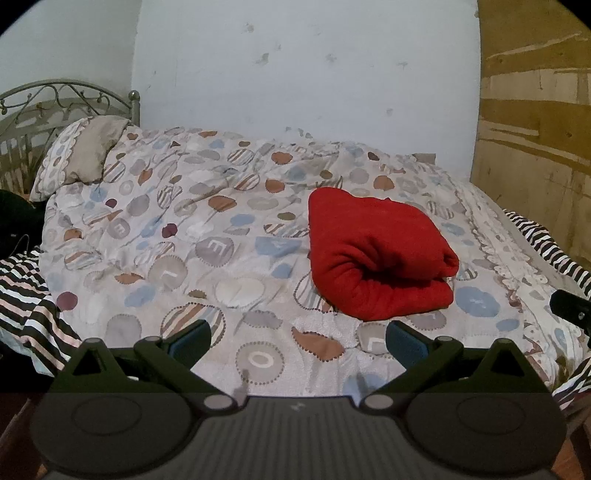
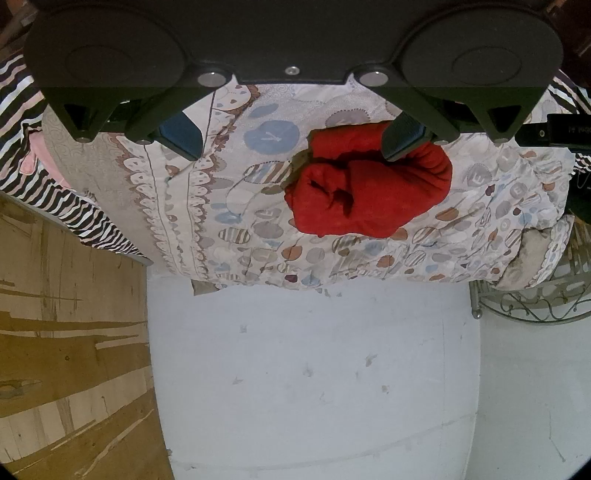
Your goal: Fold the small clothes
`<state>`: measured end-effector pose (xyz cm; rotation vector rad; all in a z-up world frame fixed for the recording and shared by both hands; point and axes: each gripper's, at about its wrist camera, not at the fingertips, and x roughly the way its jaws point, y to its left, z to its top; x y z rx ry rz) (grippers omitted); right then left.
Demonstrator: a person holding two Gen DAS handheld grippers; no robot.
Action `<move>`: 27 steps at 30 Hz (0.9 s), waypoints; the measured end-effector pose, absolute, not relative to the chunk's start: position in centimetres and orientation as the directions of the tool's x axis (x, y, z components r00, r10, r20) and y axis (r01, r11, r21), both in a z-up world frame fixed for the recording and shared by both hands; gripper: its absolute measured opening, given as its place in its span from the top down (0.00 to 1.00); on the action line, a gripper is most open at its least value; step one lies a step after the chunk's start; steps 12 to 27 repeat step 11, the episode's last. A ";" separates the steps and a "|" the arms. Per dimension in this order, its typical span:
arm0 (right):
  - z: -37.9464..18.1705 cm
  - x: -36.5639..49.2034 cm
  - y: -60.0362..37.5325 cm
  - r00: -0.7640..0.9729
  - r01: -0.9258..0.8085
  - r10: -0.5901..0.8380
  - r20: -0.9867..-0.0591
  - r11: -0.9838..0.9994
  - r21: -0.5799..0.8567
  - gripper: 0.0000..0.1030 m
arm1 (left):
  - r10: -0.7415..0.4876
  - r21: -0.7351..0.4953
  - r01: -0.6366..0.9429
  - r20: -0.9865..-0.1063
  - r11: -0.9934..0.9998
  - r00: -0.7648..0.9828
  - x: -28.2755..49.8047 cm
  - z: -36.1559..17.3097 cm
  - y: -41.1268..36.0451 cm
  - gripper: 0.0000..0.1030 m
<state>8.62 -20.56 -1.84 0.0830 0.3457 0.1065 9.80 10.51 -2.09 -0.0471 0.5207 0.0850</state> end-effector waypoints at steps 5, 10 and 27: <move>-1.9 8.6 -20.6 0.935 -0.089 0.118 -0.334 0.991 0.101 0.00 | 0.065 -0.037 -0.097 -0.506 0.995 0.860 9.9 -2.2 10.8 0.01; -1.8 8.7 -20.5 0.935 -0.090 0.118 -0.334 0.991 0.099 0.00 | 0.063 -0.045 -0.100 -0.509 0.994 0.859 10.1 -2.2 11.1 0.01; -1.8 8.6 -20.5 0.935 -0.091 0.119 -0.335 0.991 0.099 0.00 | 0.065 -0.042 -0.100 -0.510 0.994 0.858 10.1 -2.3 11.1 0.01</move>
